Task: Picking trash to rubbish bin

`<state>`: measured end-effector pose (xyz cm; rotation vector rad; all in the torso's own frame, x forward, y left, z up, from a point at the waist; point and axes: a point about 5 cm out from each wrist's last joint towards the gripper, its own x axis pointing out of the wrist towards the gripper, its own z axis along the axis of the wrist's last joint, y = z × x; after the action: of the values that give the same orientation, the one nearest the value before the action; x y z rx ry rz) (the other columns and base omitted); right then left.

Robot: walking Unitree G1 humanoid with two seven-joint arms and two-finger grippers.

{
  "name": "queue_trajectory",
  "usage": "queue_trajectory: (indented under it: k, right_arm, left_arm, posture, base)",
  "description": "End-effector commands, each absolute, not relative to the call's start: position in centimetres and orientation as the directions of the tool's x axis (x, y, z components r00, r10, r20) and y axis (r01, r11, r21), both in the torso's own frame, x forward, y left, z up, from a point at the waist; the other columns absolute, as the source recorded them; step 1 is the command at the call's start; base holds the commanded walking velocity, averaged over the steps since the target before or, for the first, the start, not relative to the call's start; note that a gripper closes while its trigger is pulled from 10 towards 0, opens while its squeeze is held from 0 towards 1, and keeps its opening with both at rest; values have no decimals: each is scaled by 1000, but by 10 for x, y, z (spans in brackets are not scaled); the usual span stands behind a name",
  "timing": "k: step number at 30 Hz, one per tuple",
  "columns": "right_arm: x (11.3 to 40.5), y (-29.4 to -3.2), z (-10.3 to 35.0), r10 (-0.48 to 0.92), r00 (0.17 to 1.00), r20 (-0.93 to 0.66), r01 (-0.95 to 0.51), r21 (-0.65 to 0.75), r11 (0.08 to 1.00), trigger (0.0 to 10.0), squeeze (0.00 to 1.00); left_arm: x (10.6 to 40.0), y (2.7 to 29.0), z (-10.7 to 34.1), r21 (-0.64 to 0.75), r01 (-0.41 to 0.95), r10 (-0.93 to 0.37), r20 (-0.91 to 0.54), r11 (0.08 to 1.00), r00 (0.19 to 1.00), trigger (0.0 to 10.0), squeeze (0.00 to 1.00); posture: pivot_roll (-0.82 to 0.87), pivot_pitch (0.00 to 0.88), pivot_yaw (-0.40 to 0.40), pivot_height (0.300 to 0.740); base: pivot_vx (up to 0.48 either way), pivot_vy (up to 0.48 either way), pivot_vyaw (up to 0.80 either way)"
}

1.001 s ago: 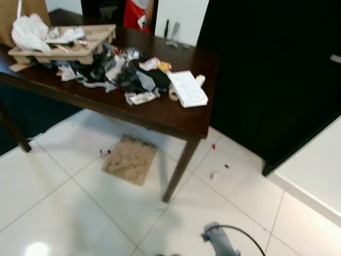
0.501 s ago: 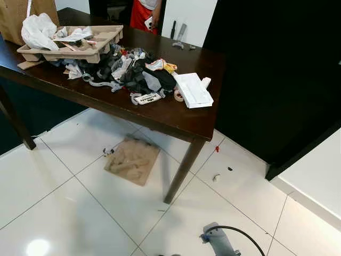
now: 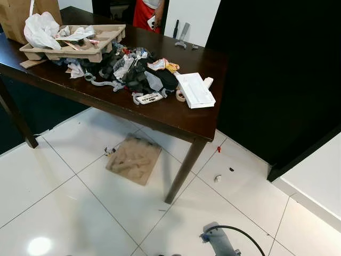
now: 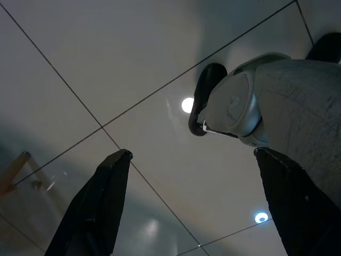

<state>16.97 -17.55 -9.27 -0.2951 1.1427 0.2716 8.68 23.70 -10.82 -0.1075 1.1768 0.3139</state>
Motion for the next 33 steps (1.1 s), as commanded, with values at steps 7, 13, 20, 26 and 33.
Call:
queue_trajectory:
  k: [7, 13, 20, 26, 33]
  right_arm:
    - [159, -177, -97, 61, 350, -935, -372, -79, 925, 10000, 0]
    - [156, -181, -98, 52, 342, -938, -380, -88, 921, 10000, 0]
    - [154, -185, -98, 45, 336, -941, -396, -98, 913, 10000, 0]
    - [161, -184, -96, 48, 350, -935, -396, -102, 913, 10000, 0]
    - [163, -182, -95, 53, 356, -933, -392, -98, 915, 10000, 0]
  left_arm:
    - [73, 235, -112, 80, -312, 179, -936, 947, 303, 10000, 0]
    - [72, 232, -113, 73, -308, 169, -939, 949, 298, 10000, 0]
    - [72, 230, -113, 49, -274, 134, -945, 960, 299, 10000, 0]
    - [82, 235, -110, 64, -311, 169, -930, 948, 325, 10000, 0]
    - [82, 236, -110, 69, -317, 177, -928, 946, 327, 10000, 0]
  posture:
    - [257, 110, -106, 740]
    - [252, 108, -107, 740]
    - [241, 90, -103, 740]
    - [241, 87, -104, 740]
    - [237, 92, -101, 740]
  base:
    - [0, 0, 0]
    - [0, 0, 0]
    - [0, -274, 0]
    - [0, -320, 0]
    - [0, 0, 0]
